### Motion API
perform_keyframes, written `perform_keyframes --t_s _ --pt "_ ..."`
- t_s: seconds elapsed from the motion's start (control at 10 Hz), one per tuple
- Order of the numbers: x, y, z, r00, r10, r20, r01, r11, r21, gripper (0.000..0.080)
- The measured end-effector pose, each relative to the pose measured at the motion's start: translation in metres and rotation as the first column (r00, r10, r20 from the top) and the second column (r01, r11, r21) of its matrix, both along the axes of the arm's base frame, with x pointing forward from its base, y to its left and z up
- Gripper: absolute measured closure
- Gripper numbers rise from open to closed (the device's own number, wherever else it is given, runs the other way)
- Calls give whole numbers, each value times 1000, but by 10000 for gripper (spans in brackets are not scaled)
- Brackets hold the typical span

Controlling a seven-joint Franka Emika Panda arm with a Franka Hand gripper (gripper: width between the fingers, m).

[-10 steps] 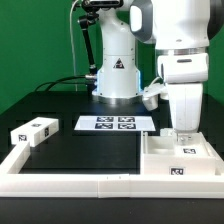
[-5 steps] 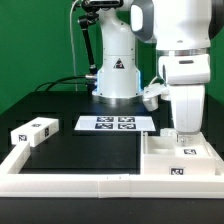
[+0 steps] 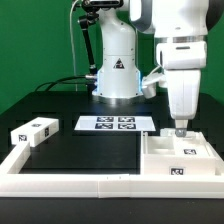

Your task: Assemble cabinet

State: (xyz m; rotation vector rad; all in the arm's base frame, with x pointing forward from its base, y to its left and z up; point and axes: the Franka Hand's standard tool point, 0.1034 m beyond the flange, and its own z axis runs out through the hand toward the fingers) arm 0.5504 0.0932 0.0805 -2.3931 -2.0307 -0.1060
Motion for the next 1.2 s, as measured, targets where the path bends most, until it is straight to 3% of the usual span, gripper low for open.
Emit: perform_keyframes --t_s 0.1,0.2,0.3,0.8,1.2 --pt "-11 2 4 1000 -12 13 12 1000 0 92" --pt "-26 5 7 1000 -13 26 13 1000 1 19" --pt "-38 5 5 999 -11 30 11 1000 2 6" --pt "-89 8 -25 1000 -23 -3 23 1000 18 2" --pt "-86 7 -24 1000 -26 -4 26 1000 17 2"
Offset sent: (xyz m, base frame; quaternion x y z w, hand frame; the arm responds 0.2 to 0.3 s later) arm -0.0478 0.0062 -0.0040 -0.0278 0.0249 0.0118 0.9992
